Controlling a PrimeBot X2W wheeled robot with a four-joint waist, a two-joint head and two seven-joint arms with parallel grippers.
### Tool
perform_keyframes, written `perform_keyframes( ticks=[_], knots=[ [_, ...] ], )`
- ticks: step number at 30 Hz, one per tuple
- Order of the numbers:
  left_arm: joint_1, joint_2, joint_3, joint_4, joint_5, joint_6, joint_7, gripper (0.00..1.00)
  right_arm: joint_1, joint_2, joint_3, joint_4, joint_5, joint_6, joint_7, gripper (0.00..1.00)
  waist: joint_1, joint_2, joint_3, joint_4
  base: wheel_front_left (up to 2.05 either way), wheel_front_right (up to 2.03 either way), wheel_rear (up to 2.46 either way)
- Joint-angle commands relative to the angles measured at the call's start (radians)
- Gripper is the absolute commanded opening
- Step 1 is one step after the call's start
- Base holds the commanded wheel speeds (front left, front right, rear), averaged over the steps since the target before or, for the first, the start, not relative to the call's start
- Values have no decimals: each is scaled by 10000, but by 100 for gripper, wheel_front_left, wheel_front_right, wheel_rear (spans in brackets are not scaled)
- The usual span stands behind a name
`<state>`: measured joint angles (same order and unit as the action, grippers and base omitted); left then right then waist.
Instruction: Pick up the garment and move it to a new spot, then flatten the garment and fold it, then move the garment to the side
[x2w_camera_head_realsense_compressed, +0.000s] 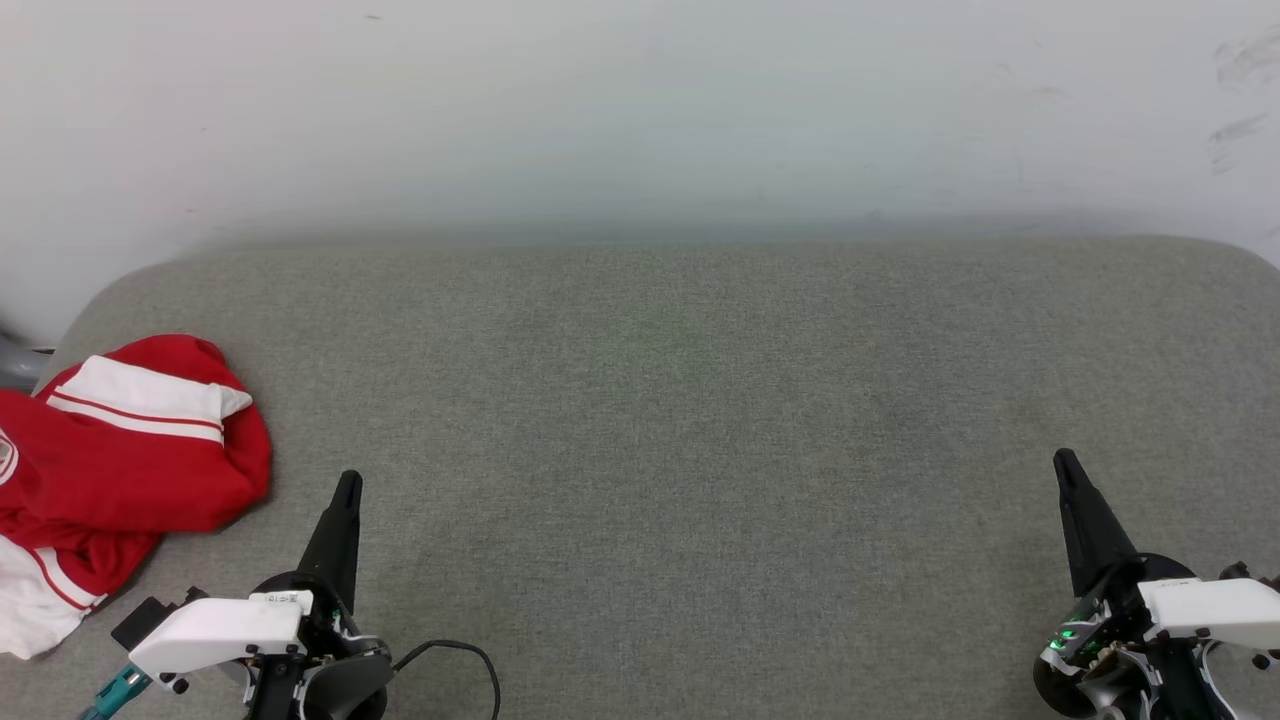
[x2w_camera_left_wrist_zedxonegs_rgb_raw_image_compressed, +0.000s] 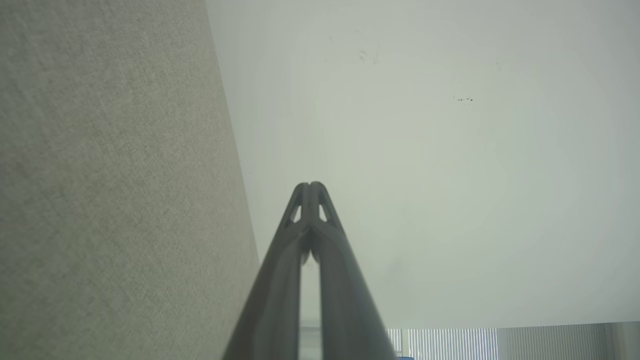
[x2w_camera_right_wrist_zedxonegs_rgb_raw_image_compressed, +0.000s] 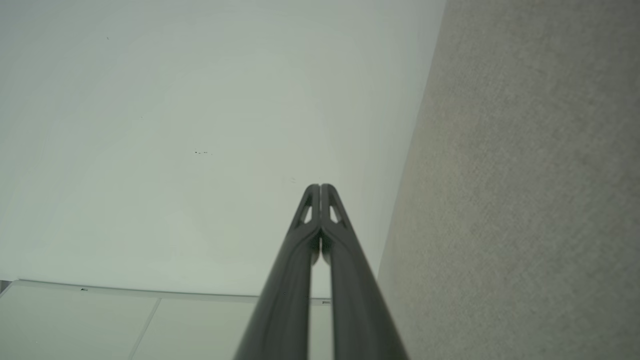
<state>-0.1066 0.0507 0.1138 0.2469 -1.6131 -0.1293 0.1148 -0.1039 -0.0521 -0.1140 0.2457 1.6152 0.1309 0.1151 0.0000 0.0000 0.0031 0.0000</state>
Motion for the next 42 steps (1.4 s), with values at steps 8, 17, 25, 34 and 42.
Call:
perform_keyframes(
  ticks=[8, 17, 25, 34, 42],
  knots=[
    [-61, -11, 16, -18, 3, -50, 11, 0, -115, 34, 9, 4, -45, -4, 1, 0, 0, 0, 0, 0, 0, 0, 0],
    [226, -27, -146, 129, 110, 14, -222, 100, 304, 4, 14, 218, -241, 0, -219, 100, 0, 0, 5, -1, 0, 0, 0],
    [234, -24, -175, -45, 837, 11, -571, 100, 388, 5, -55, 6, -1035, 0, -568, 100, 0, 0, 11, -2, 0, 0, 0],
    [210, -21, -288, -538, 2477, 175, -978, 100, 517, 7, -102, -600, -2878, 0, -978, 100, 0, 0, 15, 1, 0, 0, 0],
    [236, -18, -469, -1032, 4057, 709, -1311, 100, 619, 8, -93, -1145, -4504, 0, -1308, 100, 0, 0, 7, 10, 0, 0, 0]
  ],
)
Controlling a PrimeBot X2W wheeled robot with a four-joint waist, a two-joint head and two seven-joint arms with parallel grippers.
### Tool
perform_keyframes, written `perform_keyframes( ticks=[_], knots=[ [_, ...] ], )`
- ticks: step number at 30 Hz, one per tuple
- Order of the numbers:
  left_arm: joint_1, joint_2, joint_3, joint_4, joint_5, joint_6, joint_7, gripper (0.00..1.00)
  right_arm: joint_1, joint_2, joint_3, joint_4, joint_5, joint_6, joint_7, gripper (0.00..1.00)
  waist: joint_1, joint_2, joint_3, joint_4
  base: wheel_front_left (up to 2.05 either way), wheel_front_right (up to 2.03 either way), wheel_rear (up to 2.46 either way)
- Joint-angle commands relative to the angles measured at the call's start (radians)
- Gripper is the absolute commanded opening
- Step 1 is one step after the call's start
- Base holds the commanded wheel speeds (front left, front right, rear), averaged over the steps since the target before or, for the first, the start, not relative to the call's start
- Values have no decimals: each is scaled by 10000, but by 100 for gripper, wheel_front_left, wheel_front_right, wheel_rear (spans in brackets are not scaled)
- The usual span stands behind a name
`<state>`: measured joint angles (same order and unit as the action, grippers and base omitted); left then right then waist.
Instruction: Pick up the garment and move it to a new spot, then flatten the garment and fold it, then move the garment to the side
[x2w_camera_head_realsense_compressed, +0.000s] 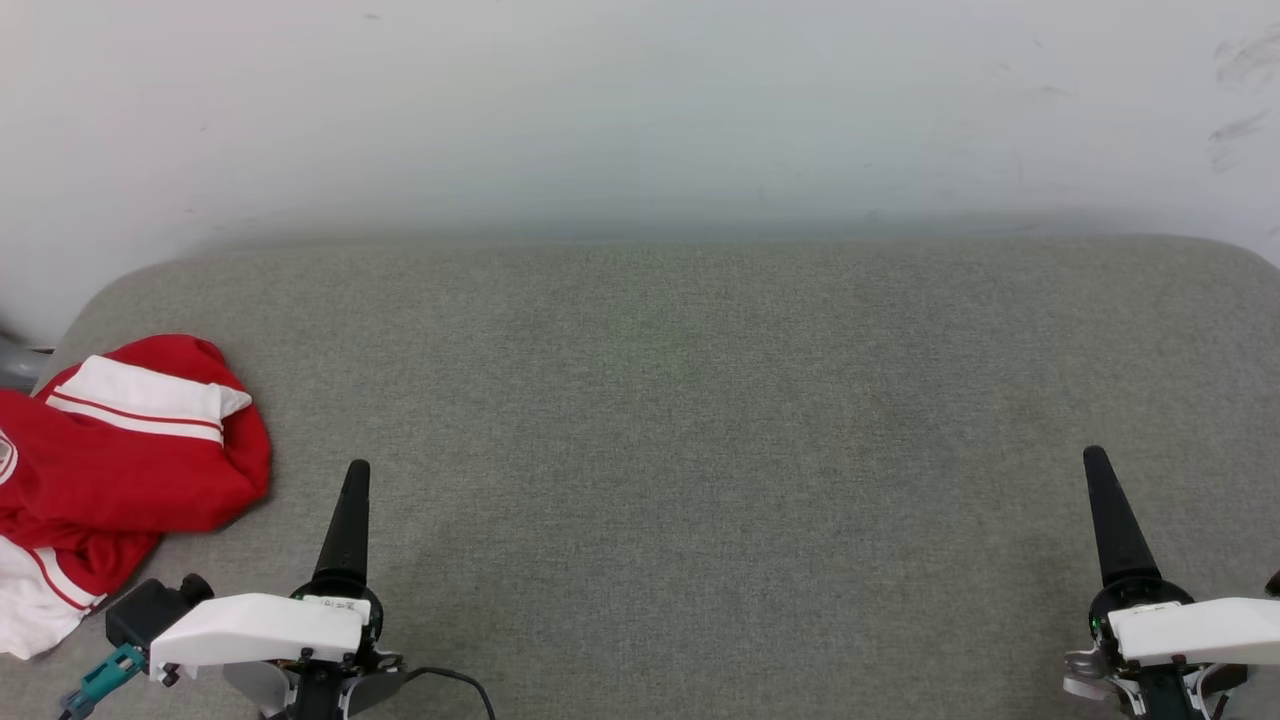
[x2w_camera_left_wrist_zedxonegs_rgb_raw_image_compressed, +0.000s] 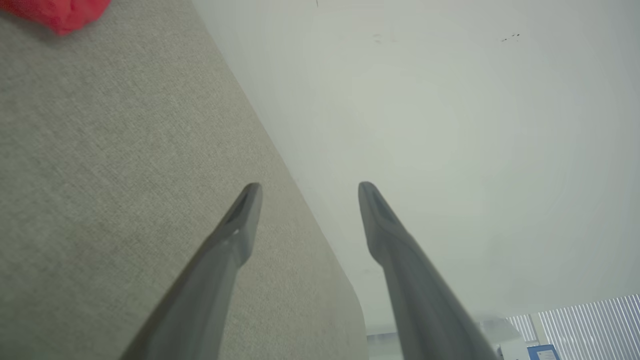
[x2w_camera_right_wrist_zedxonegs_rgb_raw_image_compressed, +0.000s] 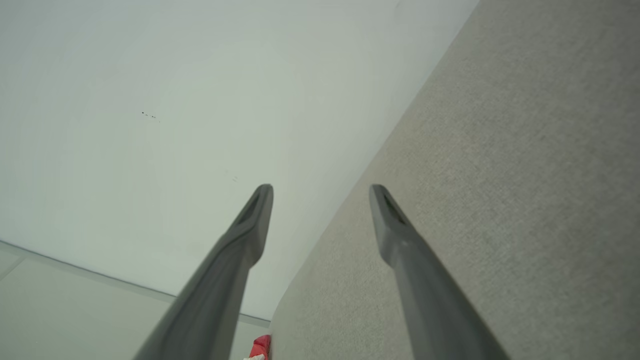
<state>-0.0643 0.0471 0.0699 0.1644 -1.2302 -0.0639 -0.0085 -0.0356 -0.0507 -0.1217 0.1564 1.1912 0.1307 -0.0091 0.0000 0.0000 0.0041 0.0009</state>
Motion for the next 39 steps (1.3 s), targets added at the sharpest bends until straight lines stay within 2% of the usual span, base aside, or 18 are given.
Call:
perform_keyframes(
  ticks=[1, 18, 39],
  knots=[
    [-179, 19, -55, -256, 407, 134, -114, 100, -48, -6, 1, -330, -537, 2, -104, 100, 0, 0, -6, 2, 0, 0, 0],
    [-65, 25, -592, -743, 3468, 851, -722, 100, 243, -3, 371, -1075, -4310, 1, -718, 100, 0, 0, -6, 27, 0, 0, 0],
    [90, 31, -1080, -753, 6296, 1304, -1349, 100, 569, 0, 479, -1170, -7238, 1, -1342, 100, 0, 0, -18, 62, 0, 0, 0]
  ],
)
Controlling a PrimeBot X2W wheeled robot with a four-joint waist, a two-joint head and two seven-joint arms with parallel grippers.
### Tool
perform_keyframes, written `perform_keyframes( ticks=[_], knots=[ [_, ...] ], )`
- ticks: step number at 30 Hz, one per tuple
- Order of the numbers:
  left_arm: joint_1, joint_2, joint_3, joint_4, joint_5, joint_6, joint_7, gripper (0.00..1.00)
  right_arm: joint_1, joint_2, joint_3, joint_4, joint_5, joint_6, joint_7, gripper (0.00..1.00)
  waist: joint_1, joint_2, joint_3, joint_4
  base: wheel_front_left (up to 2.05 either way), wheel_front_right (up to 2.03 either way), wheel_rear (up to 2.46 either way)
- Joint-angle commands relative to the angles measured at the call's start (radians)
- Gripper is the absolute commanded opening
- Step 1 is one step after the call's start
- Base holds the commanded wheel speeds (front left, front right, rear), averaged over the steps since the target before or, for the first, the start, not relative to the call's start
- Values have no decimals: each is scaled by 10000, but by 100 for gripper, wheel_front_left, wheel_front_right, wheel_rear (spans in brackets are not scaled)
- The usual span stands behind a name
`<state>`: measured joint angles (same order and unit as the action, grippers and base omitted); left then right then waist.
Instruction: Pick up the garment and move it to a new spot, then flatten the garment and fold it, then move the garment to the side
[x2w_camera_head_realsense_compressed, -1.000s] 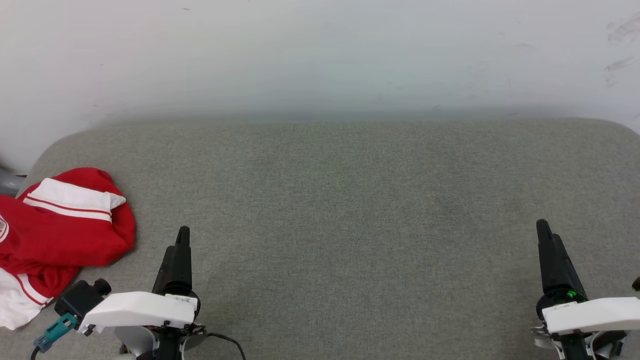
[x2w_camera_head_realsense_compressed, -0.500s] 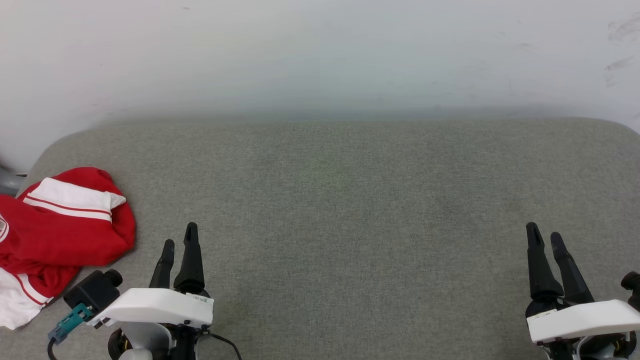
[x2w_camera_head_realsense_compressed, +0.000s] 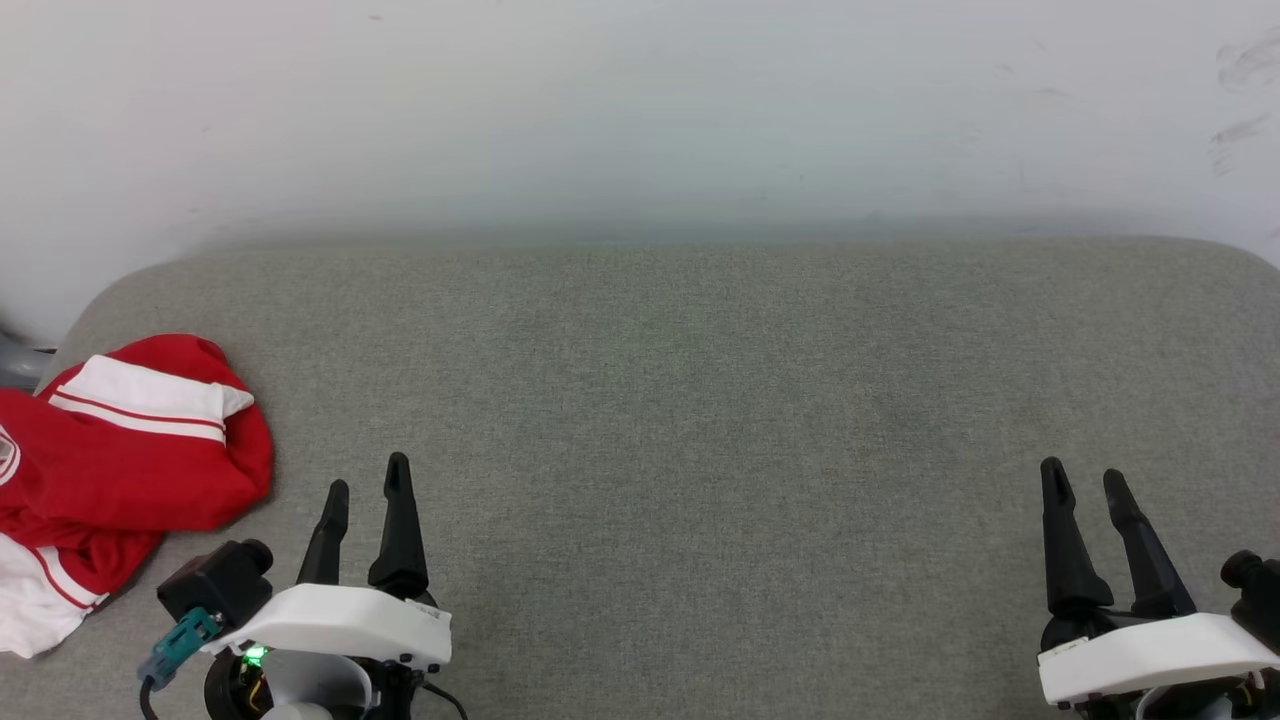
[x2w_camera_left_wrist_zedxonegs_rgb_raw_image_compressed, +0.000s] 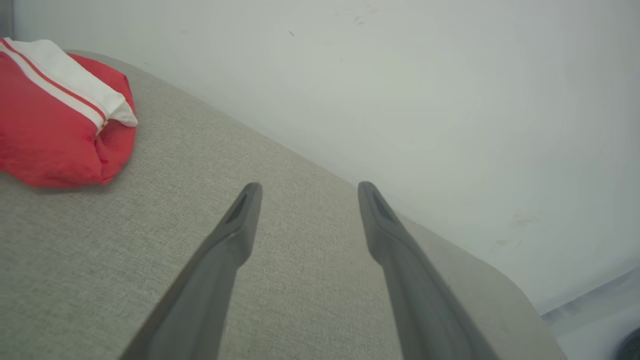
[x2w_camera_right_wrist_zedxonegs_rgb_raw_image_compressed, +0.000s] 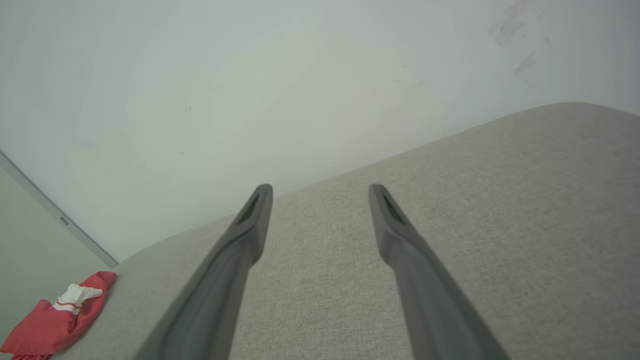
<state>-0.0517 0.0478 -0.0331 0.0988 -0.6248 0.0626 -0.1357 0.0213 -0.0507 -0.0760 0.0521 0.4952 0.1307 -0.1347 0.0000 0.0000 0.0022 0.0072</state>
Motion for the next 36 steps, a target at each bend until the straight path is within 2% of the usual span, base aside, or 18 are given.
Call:
perform_keyframes(
  ticks=[1, 36],
  knots=[
    [-32, 23, -73, -100, 356, 57, -110, 100, 15, 0, 25, -136, -394, 1, -113, 100, 0, 0, 2, 1, 0, 0, 0],
    [147, 31, -647, -244, 3766, 411, -925, 100, 389, 7, 80, -665, -3874, -1, -945, 100, 0, 0, -1, 62, 0, 0, 0]
  ],
)
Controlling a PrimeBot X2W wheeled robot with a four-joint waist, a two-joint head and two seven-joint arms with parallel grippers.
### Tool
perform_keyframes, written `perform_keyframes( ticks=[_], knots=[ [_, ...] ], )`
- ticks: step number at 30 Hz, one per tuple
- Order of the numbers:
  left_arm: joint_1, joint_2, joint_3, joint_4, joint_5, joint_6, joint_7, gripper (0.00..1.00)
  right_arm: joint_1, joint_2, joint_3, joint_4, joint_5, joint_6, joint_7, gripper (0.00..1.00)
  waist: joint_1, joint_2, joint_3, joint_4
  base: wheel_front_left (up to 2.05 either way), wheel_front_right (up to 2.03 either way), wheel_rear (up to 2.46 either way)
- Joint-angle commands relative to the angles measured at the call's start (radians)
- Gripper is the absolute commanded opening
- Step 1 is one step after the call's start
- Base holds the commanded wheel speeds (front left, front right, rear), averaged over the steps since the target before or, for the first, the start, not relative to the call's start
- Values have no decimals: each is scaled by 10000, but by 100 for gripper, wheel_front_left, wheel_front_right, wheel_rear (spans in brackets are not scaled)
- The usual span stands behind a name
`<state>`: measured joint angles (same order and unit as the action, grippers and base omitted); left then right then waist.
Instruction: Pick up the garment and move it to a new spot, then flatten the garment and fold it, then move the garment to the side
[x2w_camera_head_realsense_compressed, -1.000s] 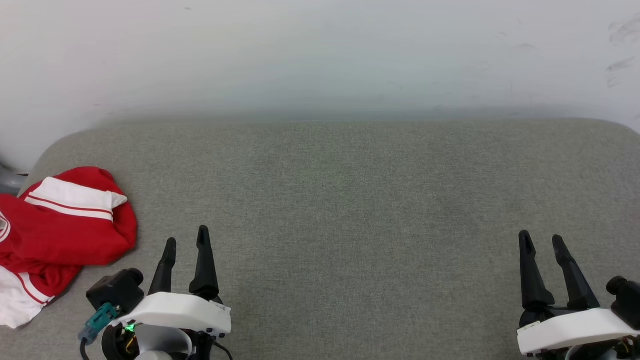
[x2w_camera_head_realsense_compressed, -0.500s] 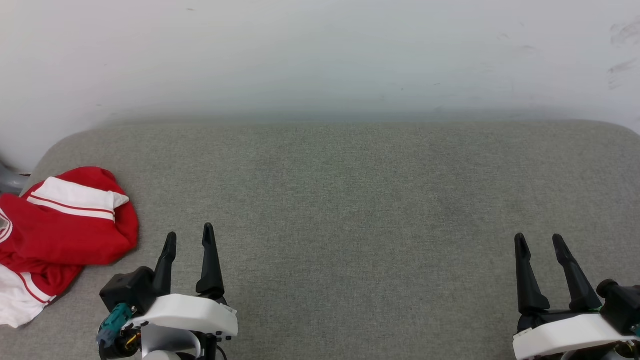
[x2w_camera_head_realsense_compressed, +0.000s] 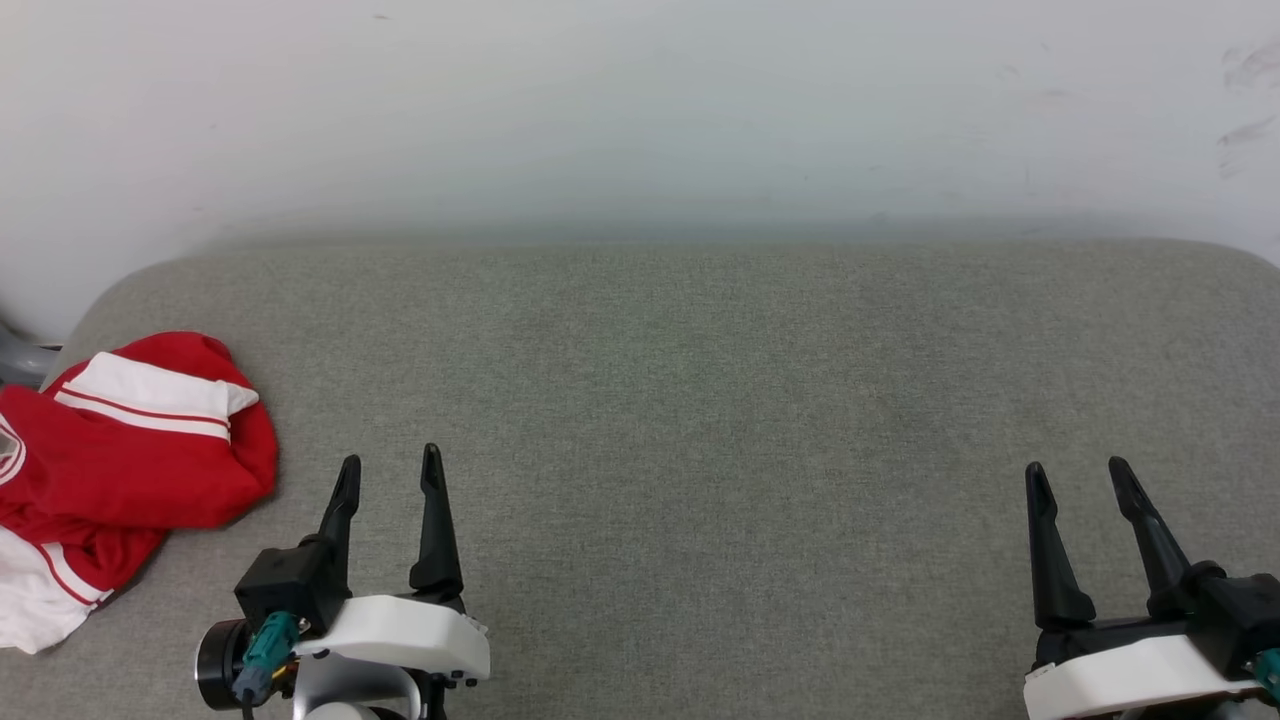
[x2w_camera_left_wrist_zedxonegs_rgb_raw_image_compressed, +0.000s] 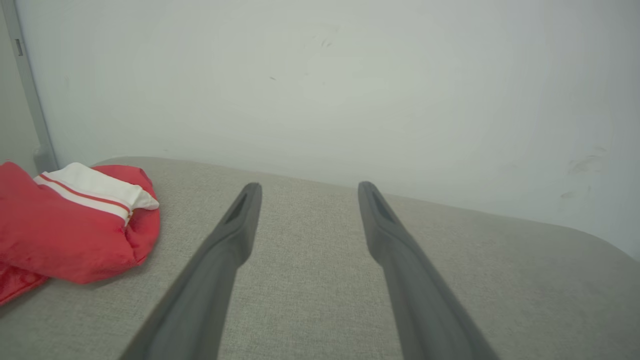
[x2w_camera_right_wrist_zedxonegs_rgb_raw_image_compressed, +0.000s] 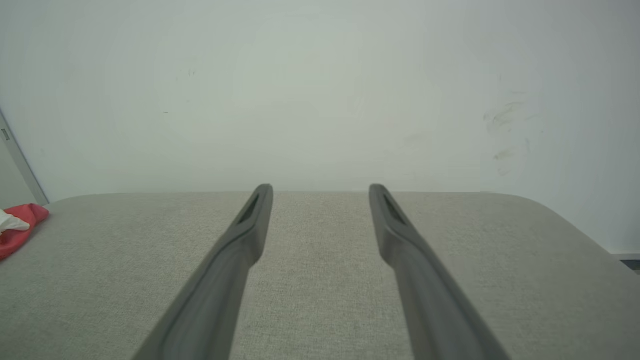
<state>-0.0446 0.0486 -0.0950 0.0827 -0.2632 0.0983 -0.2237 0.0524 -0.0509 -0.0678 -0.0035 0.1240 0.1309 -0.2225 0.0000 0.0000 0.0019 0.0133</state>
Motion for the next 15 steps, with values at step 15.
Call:
perform_keyframes(
  ticks=[15],
  knots=[
    [167, 25, -182, -175, 925, -263, -335, 100, 259, 11, -43, -429, -731, -4, -362, 100, 0, 0, -22, 43, 0, 0, 0]
  ],
)
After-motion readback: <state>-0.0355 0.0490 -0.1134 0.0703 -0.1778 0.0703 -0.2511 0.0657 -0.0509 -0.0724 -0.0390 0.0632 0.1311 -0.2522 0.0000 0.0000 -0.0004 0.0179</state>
